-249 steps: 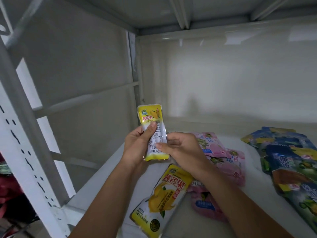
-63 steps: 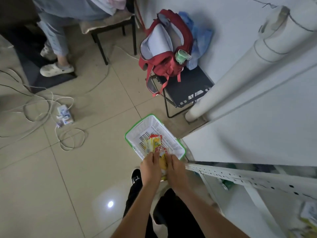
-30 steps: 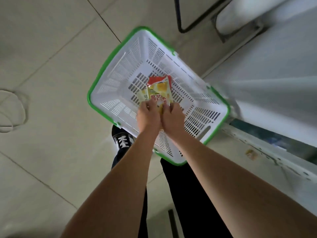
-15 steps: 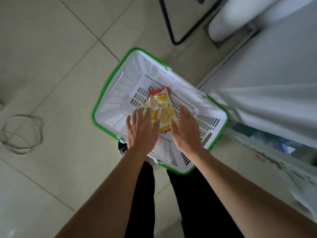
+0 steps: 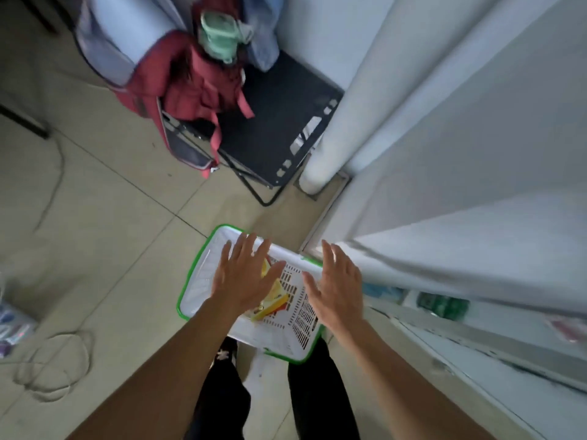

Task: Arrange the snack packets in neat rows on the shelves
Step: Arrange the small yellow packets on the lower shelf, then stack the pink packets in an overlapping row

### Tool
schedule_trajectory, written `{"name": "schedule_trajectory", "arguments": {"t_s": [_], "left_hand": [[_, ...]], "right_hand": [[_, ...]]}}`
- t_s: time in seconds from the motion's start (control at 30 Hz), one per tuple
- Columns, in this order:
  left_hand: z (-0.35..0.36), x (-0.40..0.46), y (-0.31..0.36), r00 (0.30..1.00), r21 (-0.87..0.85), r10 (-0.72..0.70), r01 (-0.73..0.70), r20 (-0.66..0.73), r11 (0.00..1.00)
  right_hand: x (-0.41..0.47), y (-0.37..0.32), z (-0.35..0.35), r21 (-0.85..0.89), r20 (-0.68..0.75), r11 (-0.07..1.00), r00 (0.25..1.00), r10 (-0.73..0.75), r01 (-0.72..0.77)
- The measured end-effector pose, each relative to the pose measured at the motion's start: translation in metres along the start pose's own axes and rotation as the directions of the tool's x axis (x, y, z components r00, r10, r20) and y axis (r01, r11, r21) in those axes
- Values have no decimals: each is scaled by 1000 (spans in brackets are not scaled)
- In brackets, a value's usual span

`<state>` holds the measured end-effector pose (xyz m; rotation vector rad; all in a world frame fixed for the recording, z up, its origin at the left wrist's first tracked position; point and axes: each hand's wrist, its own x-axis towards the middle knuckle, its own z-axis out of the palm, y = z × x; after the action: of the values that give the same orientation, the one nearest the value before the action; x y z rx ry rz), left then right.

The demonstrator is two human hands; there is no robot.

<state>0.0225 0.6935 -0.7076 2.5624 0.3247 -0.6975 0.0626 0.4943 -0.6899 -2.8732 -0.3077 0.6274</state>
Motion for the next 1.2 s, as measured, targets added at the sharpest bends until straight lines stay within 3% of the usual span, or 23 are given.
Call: {"name": "schedule_trajectory", "arguments": {"t_s": [0.27, 0.43, 0.6, 0.73, 0.9, 1.0, 1.2], "left_hand": [[-154, -103, 80, 963, 12, 241, -241, -118, 970], [-187, -153, 132, 892, 165, 450, -437, -51, 884], [-180, -208, 202, 762, 187, 643, -644, 74, 742], [-167, -259, 273, 607, 110, 780, -795, 151, 597], [-150, -299, 349, 493, -34, 856, -863, 157, 503], [-135, -319, 387, 502, -86, 852, -852, 146, 517], [-108, -349, 448, 601, -138, 798, -787, 49, 601]], "right_hand": [[-145, -8, -122, 179, -192, 965, 955, 225, -192], [-229, -5, -157, 278, -307, 901, 858, 412, -333], [-289, 9, -184, 314, -395, 836, 738, 547, -451], [-331, 40, -219, 407, -486, 780, 610, 626, -476], [-388, 84, -243, 512, -524, 724, 499, 690, -463], [-428, 112, -246, 553, -500, 694, 483, 719, -462], [-477, 172, -268, 484, -447, 723, 571, 689, -493]]}}
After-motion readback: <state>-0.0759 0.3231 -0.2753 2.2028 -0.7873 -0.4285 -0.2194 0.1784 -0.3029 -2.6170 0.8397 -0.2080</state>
